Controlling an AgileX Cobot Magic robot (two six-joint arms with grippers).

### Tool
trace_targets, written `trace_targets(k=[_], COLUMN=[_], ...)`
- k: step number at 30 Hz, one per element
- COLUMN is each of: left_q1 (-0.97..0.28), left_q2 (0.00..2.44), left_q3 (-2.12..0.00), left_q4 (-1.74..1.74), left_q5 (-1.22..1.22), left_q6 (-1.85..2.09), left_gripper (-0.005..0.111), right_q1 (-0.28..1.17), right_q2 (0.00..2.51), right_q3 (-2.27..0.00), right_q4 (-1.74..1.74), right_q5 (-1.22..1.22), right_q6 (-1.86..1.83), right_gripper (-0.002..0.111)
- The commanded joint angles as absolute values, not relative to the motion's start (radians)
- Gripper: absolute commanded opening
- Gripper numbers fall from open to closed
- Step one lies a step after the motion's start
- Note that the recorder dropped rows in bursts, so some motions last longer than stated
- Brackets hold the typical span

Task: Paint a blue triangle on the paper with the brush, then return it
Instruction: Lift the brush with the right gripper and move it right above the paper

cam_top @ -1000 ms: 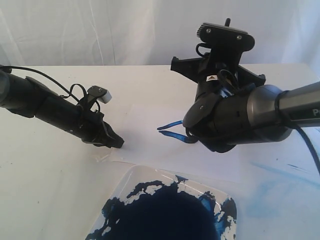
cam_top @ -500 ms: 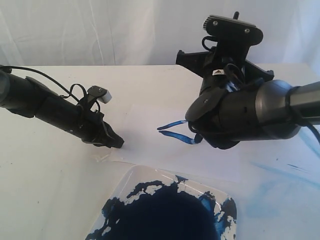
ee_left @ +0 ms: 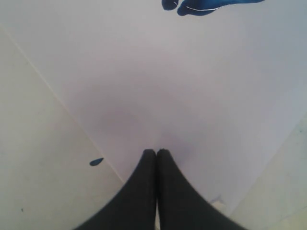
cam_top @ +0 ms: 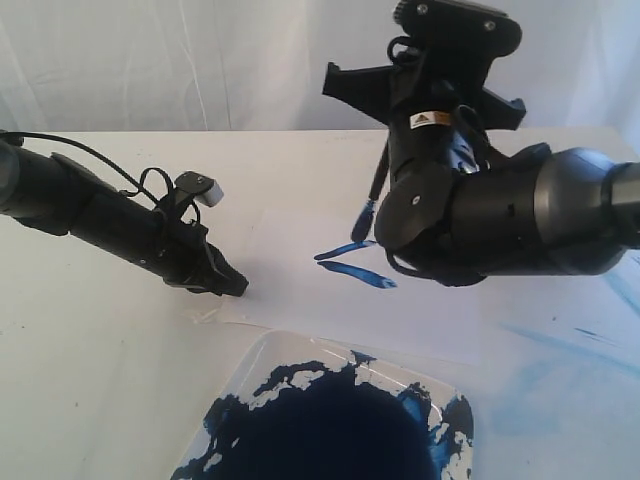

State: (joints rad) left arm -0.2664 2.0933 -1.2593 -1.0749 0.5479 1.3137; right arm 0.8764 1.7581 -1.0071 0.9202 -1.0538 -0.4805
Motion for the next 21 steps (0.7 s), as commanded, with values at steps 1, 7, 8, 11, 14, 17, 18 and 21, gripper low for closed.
trace_targets(k=[1, 7, 8, 11, 14, 17, 18, 21], left_q1=[-0.269, -0.269, -0.269, -0.269, -0.269, -0.269, -0.269, -0.269], left_q2=[2.087, 2.087, 2.087, 2.087, 2.087, 2.087, 2.087, 2.087], left_q3=[-1.251, -1.251, -1.251, -1.251, -1.251, -1.251, -1.251, -1.251], left_q4=[-1.076, -1.076, -1.076, -1.076, -1.076, -1.076, -1.076, -1.076], left_q5=[0.543, 0.543, 0.543, 0.543, 0.543, 0.547, 0.549, 0.549], left_q6=[1.315, 1.315, 1.315, 1.315, 1.315, 1.315, 1.315, 1.315], left_gripper=[0.000, 0.000, 0.000, 0.000, 0.000, 0.000, 0.000, 0.000], right_q1=[0.877, 0.877, 0.877, 0.877, 0.877, 0.877, 0.877, 0.877], right_q2=[1.798, 1.857, 1.860, 1.867, 1.873, 1.887, 1.890, 1.902], right_q3=[-1.016, -1.038, -1.038, -1.038, -1.044, -1.048, -1.048, -1.050], right_q4=[0.674, 0.673, 0.673, 0.673, 0.673, 0.673, 0.673, 0.683], right_q5=[-1.055, -1.054, -1.054, -1.063, -1.066, -1.075, -1.081, -1.081], right_q6=[-0.387, -0.353, -0.326, -0.306, -0.306, -0.306, -0.304, -0.304], right_gripper=[0.000, 0.000, 0.000, 0.000, 0.000, 0.000, 0.000, 0.000])
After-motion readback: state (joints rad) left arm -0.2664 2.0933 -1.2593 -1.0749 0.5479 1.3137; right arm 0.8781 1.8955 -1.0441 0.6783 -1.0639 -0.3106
